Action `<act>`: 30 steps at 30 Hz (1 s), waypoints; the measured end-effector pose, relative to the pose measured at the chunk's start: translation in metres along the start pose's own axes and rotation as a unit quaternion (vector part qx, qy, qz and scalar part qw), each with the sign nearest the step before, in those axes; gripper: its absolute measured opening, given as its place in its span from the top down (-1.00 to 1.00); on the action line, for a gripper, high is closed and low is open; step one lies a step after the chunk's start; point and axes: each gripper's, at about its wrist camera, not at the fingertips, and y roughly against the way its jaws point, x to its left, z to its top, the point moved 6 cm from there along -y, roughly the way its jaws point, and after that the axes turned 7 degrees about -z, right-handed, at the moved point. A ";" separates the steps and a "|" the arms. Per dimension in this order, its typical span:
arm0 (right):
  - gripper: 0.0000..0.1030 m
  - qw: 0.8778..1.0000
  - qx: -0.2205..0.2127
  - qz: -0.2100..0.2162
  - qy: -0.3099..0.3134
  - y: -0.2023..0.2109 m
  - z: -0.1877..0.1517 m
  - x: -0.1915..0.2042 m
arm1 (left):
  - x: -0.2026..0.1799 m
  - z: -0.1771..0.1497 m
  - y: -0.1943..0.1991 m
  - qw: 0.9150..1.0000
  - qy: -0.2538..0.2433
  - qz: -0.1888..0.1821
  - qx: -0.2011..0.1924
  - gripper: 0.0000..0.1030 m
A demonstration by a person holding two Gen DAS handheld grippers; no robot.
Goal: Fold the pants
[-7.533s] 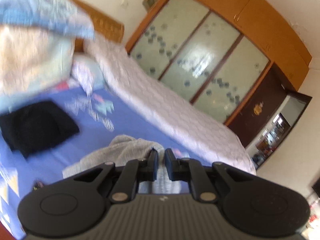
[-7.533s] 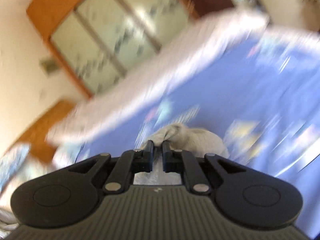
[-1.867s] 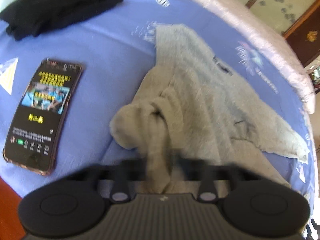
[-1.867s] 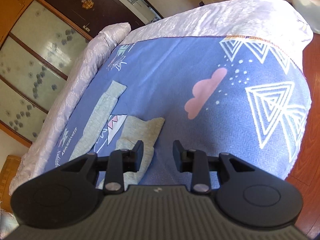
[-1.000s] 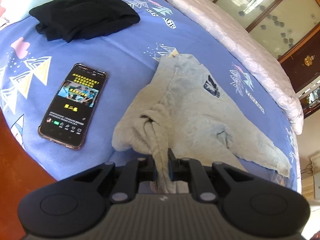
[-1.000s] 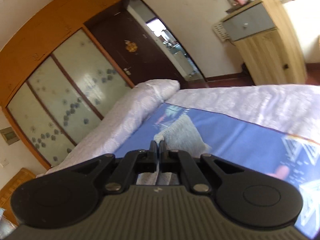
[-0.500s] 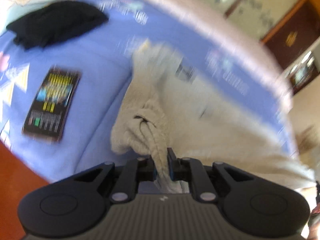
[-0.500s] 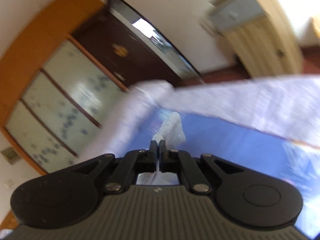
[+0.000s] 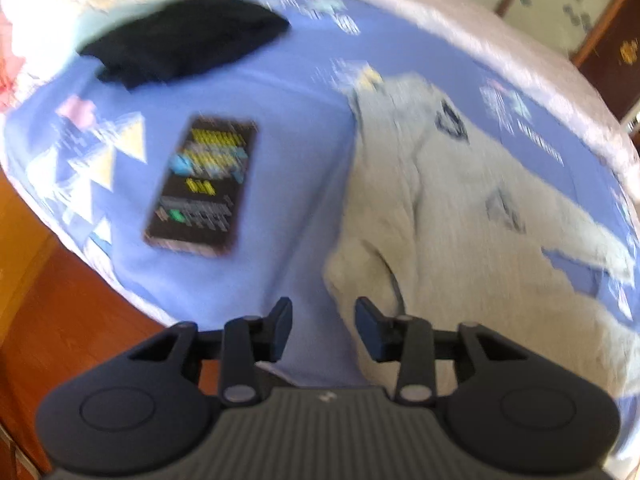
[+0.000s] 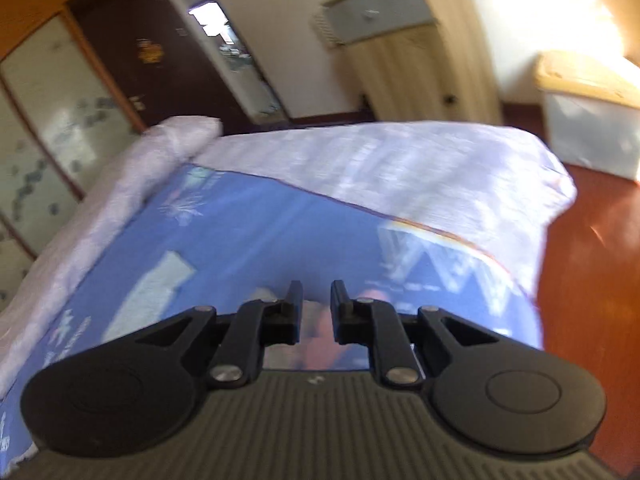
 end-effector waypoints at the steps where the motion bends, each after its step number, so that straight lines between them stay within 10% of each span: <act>1: 0.56 1.000 0.004 0.017 0.008 -0.002 -0.002 0.015 | 0.002 0.007 0.003 1.000 -0.002 0.005 -0.011 0.32; 10: 0.54 0.990 0.095 0.100 0.004 -0.042 -0.032 0.100 | -0.017 0.094 -0.005 0.994 -0.038 0.001 -0.098 -0.06; 21: 0.35 0.986 0.131 0.101 -0.005 -0.119 -0.007 0.151 | -0.072 0.191 -0.179 0.992 -0.099 -0.009 -0.078 -0.76; 26: 0.29 0.984 0.155 0.091 -0.011 -0.174 -0.011 0.177 | -0.073 0.198 -0.235 0.997 -0.065 -0.012 -0.040 -0.71; 30: 0.11 0.977 0.191 0.093 -0.013 -0.208 -0.028 0.196 | -0.076 0.199 -0.255 0.997 -0.065 0.014 -0.028 0.28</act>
